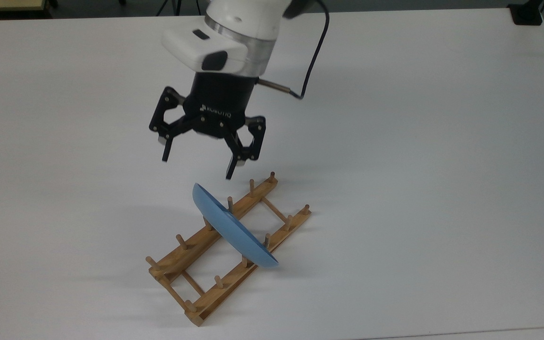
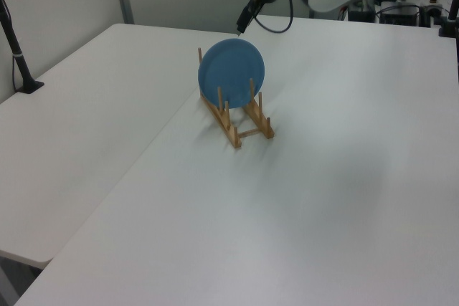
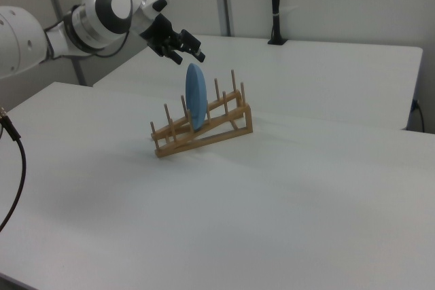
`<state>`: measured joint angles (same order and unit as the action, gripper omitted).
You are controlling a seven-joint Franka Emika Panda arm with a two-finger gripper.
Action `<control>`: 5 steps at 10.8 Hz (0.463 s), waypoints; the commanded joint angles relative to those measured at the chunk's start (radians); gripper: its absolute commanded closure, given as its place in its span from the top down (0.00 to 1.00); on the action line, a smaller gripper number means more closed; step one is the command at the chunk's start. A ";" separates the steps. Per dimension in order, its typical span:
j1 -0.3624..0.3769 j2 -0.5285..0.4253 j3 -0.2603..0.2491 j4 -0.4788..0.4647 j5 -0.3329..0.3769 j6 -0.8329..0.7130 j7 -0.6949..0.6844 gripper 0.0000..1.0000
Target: Place plate in plate rack
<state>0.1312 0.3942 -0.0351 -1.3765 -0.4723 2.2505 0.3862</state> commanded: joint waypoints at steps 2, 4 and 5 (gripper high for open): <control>-0.007 -0.121 -0.014 -0.039 0.294 -0.257 -0.203 1.00; -0.027 -0.204 -0.013 -0.099 0.361 -0.356 -0.260 1.00; -0.042 -0.265 -0.012 -0.155 0.407 -0.394 -0.274 1.00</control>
<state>0.1080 0.2736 -0.0411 -1.3872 -0.1546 1.9239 0.1731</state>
